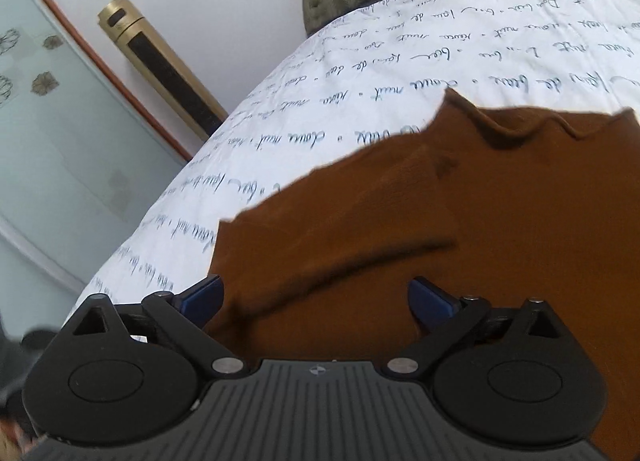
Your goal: Fold small clothes
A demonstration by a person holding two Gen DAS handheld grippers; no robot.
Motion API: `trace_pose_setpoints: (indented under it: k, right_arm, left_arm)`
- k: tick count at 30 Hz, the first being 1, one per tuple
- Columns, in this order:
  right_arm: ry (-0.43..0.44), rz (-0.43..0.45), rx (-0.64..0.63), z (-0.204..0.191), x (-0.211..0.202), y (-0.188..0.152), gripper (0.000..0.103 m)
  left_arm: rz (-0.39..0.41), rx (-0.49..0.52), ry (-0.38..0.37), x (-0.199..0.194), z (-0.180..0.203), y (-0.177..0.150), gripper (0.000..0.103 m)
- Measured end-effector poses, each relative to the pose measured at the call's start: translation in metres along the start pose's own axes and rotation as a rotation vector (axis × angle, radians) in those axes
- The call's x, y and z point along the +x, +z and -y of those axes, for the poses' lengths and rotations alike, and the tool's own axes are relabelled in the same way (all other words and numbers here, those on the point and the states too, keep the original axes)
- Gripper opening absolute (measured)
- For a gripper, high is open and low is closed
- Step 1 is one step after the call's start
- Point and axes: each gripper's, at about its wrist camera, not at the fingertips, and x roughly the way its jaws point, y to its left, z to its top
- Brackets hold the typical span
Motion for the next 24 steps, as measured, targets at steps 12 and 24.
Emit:
trace_pose_setpoints:
  k: [12,24]
  right_arm:
    - [0.171,0.156,0.094,-0.006,0.002,0.029,0.098]
    - [-0.075,0.263,0.177,0.033,-0.069,-0.005,0.099]
  left_arm:
    - [-0.014,-0.038,0.061,-0.004,-0.003,-0.002,0.007]
    - [0.132,0.373,0.071,0.008,0.075,0.056,0.009]
